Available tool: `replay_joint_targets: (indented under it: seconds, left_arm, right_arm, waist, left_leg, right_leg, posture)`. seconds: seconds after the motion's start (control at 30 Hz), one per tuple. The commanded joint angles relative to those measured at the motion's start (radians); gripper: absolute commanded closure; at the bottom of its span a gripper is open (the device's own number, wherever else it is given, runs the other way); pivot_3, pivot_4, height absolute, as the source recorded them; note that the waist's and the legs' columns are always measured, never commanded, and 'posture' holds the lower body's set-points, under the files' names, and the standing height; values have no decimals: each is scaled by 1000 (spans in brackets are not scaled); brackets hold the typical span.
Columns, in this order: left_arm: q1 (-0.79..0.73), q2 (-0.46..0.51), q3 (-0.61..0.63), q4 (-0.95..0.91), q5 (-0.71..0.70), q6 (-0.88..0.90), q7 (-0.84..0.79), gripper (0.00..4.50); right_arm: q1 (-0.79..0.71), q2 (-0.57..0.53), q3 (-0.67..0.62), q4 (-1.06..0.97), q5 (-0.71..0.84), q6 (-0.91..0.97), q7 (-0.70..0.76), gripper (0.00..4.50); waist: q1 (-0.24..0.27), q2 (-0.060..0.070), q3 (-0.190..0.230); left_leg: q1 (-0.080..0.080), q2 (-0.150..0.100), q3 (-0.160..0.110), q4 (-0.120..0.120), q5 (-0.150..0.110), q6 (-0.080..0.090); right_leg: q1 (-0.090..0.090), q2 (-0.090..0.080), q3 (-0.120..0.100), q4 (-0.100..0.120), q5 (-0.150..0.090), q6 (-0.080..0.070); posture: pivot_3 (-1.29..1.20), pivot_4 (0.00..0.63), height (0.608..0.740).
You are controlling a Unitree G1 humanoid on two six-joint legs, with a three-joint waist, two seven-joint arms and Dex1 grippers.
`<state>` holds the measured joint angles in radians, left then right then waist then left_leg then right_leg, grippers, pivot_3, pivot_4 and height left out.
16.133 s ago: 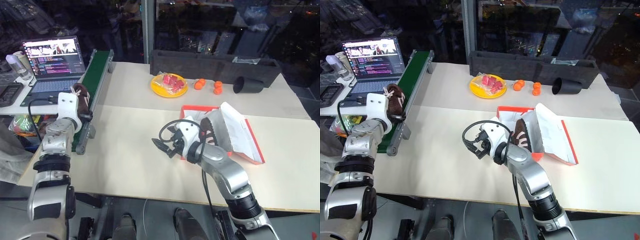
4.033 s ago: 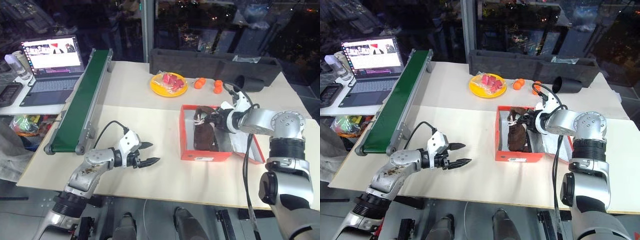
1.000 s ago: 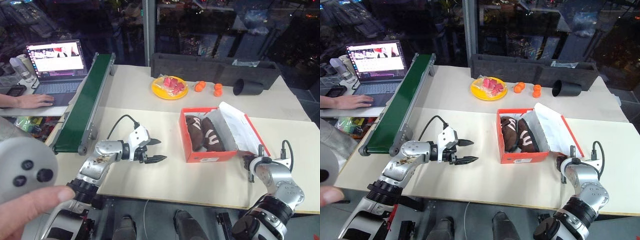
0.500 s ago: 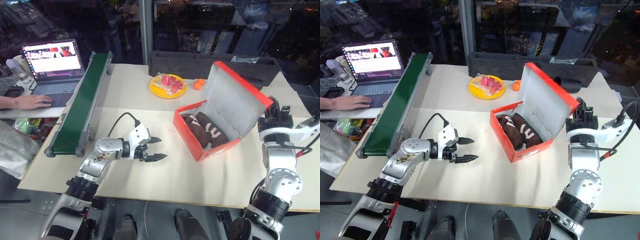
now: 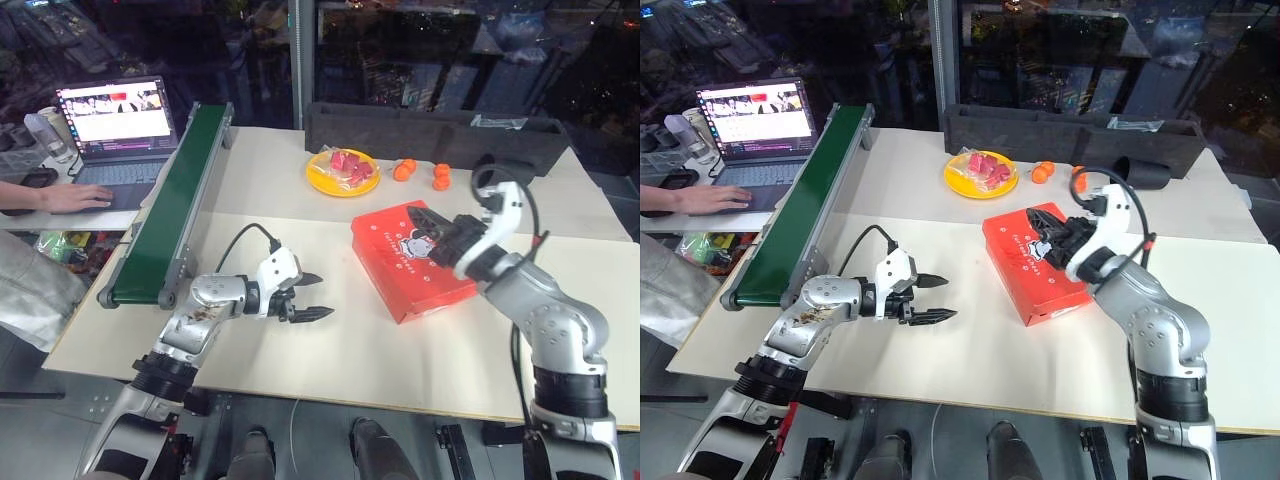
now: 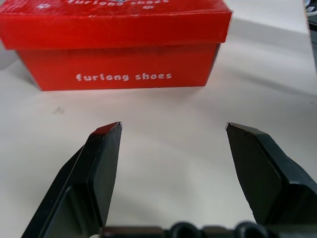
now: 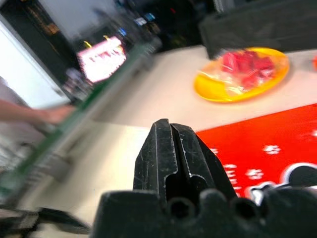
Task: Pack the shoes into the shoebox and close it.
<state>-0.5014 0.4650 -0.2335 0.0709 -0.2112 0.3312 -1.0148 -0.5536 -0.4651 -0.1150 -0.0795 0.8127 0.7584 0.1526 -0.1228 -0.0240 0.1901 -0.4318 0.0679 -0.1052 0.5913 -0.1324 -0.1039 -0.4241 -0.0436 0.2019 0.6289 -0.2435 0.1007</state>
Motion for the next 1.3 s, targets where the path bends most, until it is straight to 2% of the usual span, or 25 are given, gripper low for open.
replay_joint_targets:
  seconds: [0.03, 0.13, 0.2, 0.33, 0.5, 0.6, 0.7, 0.93, 1.2, 1.3]
  left_arm:
    - [16, -1, 20, -51, -6, 7, 24, 916]
    - [32, 4, 37, -61, -4, 19, 54, 916]
    - [44, 4, 50, -66, -2, 23, 79, 916]
    - [60, -11, 84, -83, -11, 45, 146, 916]
    - [56, -62, 153, -64, -17, 72, 268, 916]
    - [44, -106, 220, -24, -25, 77, 368, 916]
    - [33, -168, 318, 22, -21, 47, 531, 916]
    - [45, -258, 403, 74, -7, 1, 732, 916]
    - [25, -277, 424, 131, -16, -12, 774, 916]
    - [12, -279, 432, 154, -27, -21, 775, 916]
  right_arm:
    - [-24, 0, 78, 171, -129, 78, -14, 4442]
    - [-29, 5, 99, 282, -184, 140, -3, 4442]
    - [-21, 6, 107, 308, -209, 154, 18, 4442]
    - [-30, 32, 82, 307, -238, 140, 25, 4442]
    - [-51, 86, 22, 207, -260, 22, 34, 4442]
    - [-19, 85, -49, 136, -279, -67, 23, 4442]
    - [79, -23, -134, 80, -382, -194, 2, 4442]
    - [182, -70, -339, 62, -413, -285, -64, 4442]
    - [219, -76, -302, 66, -522, -306, -92, 4442]
    - [219, -58, -325, 77, -534, -311, -124, 4442]
  waist:
    - [3, 0, 0]
    - [8, -1, -1]
    - [8, -8, -5]
    - [11, -12, -8]
    - [6, -15, -10]
    - [3, -15, -10]
    - [15, -14, -9]
    - [33, -14, -9]
    - [22, -14, -9]
    - [25, -14, -9]
  left_leg:
    - [0, 0, 0, 0, 0, 0]
    - [-1, 0, 0, -1, 0, 0]
    - [0, 0, 0, -1, 0, 0]
    - [2, 0, 0, 1, 0, 0]
    - [2, 0, 0, 3, 1, 0]
    - [1, 0, 0, 1, 1, 0]
    - [-2, 0, 0, 0, 1, 1]
    - [-4, 0, 0, 0, 1, 0]
    - [1, -1, 0, 2, 3, -1]
    - [0, -1, 0, 1, 3, -1]
  right_leg:
    - [0, 0, 0, 0, 0, 0]
    - [-1, 0, 0, 1, 1, 5]
    - [1, 0, -1, 1, 1, 7]
    - [4, 0, -1, 1, -1, 1]
    - [5, 0, -1, 1, 0, 1]
    - [3, 0, -1, 2, 0, 2]
    - [2, 0, -1, 1, 2, 9]
    - [1, -1, -2, 0, 1, 9]
    - [4, 0, -1, 1, 1, 3]
    - [3, 0, -1, 0, 1, 3]
  posture:
    - [0, 150, 740]
    - [0, 150, 740]
    - [0, 150, 740]
    - [0, 150, 740]
    - [0, 150, 740]
    - [0, 150, 740]
    - [0, 150, 740]
    - [0, 150, 740]
    - [0, 150, 740]
    - [0, 150, 740]
